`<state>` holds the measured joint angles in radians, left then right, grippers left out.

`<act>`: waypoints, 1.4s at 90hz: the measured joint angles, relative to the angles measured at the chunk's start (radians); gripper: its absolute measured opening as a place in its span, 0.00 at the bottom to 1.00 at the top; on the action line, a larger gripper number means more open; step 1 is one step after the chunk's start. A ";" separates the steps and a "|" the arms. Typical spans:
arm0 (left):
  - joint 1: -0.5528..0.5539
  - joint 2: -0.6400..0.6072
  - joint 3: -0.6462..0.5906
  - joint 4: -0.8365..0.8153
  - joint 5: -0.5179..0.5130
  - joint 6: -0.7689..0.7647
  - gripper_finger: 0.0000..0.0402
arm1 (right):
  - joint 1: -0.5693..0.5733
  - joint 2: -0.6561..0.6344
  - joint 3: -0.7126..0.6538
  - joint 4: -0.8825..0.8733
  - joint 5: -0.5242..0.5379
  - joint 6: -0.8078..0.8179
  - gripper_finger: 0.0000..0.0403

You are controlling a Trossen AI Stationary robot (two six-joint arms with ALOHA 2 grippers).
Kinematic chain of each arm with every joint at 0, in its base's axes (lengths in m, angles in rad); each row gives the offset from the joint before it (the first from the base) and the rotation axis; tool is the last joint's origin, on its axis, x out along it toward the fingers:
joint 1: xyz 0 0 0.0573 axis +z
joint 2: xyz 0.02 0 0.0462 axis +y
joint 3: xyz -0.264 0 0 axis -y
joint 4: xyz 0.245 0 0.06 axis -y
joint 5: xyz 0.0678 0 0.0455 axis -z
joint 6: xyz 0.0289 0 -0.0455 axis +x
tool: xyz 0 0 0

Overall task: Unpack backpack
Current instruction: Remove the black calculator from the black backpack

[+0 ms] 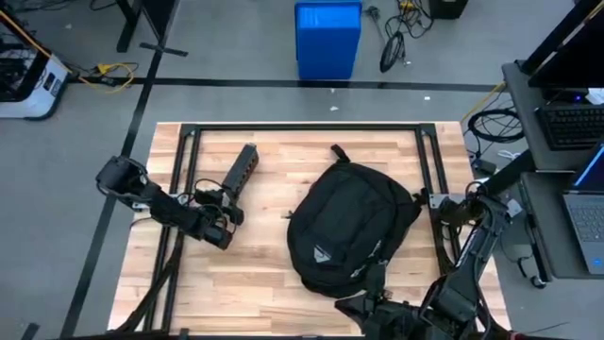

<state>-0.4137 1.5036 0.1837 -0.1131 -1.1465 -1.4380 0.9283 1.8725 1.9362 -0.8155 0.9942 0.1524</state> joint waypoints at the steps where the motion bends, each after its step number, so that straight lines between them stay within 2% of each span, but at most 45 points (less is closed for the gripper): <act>1: 0.000 0.000 0.000 0.000 -0.001 0.000 0.59 | 0.000 0.000 0.000 0.000 0.000 0.000 0.02; 32: -0.019 0.000 0.022 -0.003 0.015 0.005 0.59 | 0.000 0.000 0.000 0.000 0.000 0.000 0.02; 52: -0.038 -0.001 0.028 -0.021 0.124 0.005 0.59 | 0.000 0.000 0.000 0.000 -0.001 0.000 0.02; 74: -0.062 -0.002 0.029 -0.015 0.167 0.001 0.58 | 0.000 0.000 0.000 0.000 -0.001 0.000 0.02; 103: -0.166 -0.003 0.037 -0.022 0.182 -0.092 0.53 | 0.001 0.000 0.000 0.000 -0.001 0.001 0.02; 126: -0.247 -0.005 0.039 -0.064 0.197 -0.172 0.52 | 0.001 0.000 0.000 0.000 -0.004 0.002 0.02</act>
<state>-0.6605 1.4990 0.2226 -0.1772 -0.9495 -1.6104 0.9291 1.8725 1.9362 -0.8154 0.9897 0.1543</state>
